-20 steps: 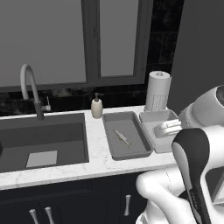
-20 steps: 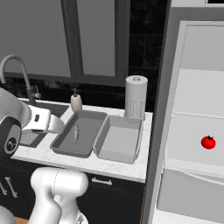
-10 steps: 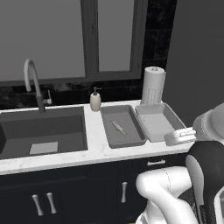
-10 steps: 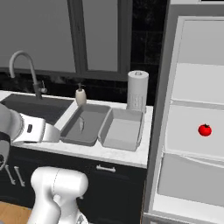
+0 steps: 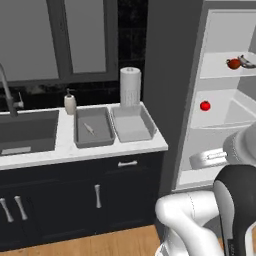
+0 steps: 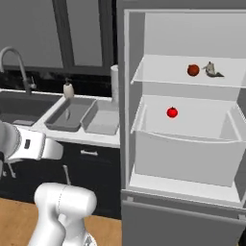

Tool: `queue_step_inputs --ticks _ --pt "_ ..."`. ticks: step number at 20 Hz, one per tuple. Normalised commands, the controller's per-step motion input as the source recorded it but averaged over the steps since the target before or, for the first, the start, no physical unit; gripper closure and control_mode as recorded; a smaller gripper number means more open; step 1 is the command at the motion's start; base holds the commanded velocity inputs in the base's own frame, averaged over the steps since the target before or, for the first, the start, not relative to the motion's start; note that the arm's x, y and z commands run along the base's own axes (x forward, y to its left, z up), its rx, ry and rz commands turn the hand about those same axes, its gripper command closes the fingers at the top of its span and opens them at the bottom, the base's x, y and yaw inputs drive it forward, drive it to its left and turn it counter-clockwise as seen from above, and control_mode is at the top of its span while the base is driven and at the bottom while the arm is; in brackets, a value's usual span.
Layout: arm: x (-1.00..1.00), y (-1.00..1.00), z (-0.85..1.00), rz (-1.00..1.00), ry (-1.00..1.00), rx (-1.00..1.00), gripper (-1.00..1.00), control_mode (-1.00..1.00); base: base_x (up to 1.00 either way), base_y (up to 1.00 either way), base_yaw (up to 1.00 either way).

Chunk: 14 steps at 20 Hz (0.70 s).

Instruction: Place one tomato and one fish in each tupperware on the nearby counter, to pack two identical lunches.

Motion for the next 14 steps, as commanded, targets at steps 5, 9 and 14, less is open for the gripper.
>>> queue_step_inputs --ticks 5,9,14 --pt "0.0 0.0 0.0 0.0 0.0 0.0 -1.0 1.0 0.14 -0.99 -0.04" --pt "0.0 0.0 0.0 0.0 0.0 0.0 -1.0 1.0 0.28 -0.59 0.0" --pt "0.0 0.0 0.0 0.0 0.0 0.0 -1.0 1.0 0.67 -0.38 0.0"
